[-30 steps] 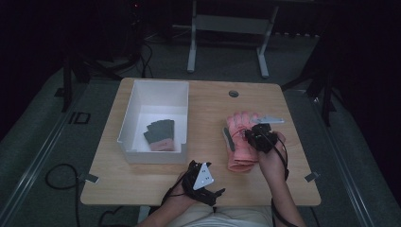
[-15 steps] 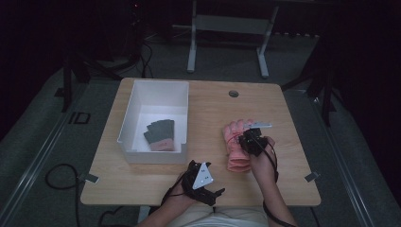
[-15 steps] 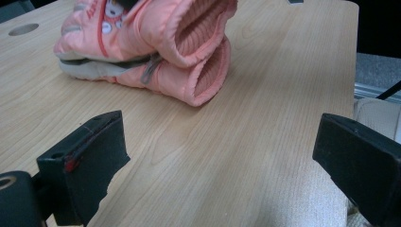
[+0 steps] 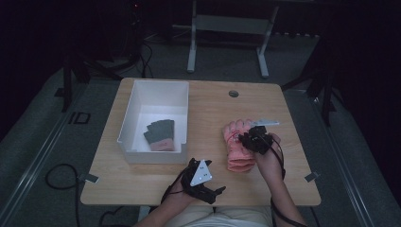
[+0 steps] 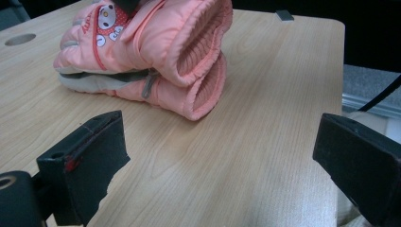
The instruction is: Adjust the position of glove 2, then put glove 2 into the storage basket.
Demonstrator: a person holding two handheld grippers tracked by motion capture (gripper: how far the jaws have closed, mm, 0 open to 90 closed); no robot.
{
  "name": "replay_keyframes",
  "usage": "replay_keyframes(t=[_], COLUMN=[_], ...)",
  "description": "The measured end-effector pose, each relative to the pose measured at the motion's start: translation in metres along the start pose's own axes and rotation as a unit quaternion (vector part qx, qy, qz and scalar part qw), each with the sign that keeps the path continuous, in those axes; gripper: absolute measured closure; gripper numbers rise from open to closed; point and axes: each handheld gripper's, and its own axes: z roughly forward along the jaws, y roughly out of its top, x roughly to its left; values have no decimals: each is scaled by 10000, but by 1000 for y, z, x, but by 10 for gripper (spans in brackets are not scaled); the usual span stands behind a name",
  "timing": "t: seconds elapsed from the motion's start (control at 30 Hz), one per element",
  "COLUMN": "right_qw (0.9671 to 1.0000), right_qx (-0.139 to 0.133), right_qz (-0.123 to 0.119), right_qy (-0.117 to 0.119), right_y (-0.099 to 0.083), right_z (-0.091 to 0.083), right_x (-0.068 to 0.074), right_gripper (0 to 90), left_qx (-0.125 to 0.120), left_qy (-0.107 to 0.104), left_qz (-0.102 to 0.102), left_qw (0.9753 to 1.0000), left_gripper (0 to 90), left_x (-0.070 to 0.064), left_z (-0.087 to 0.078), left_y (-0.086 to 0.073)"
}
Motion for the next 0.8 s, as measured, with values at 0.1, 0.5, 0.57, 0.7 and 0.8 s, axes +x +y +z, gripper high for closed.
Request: replay_keyframes(t=[0.1,0.5,0.57,0.7,0.8], right_qw=[9998,9981,9977,9971,9972], right_qx=[-119,-349,-446,-539,-558], right_qz=[-121,-442,-481,-502,-486], right_qy=[117,247,195,189,116], right_y=[3,7,8,8,6], right_z=[-10,-37,-42,-46,-48], right_x=[-3,-33,-39,-44,-53], right_gripper=[662,570,549,549,560], left_qx=[-42,-189,-126,-119,-29], left_qy=[-46,-530,-483,-226,42], left_qz=[-6,164,59,-45,-390], left_qw=[10000,9983,9987,9997,9992], left_gripper=[33,46,55,56,56], left_x=[1,4,11,20,31], left_z=[0,7,12,16,21], left_y=[3,30,41,61,82])
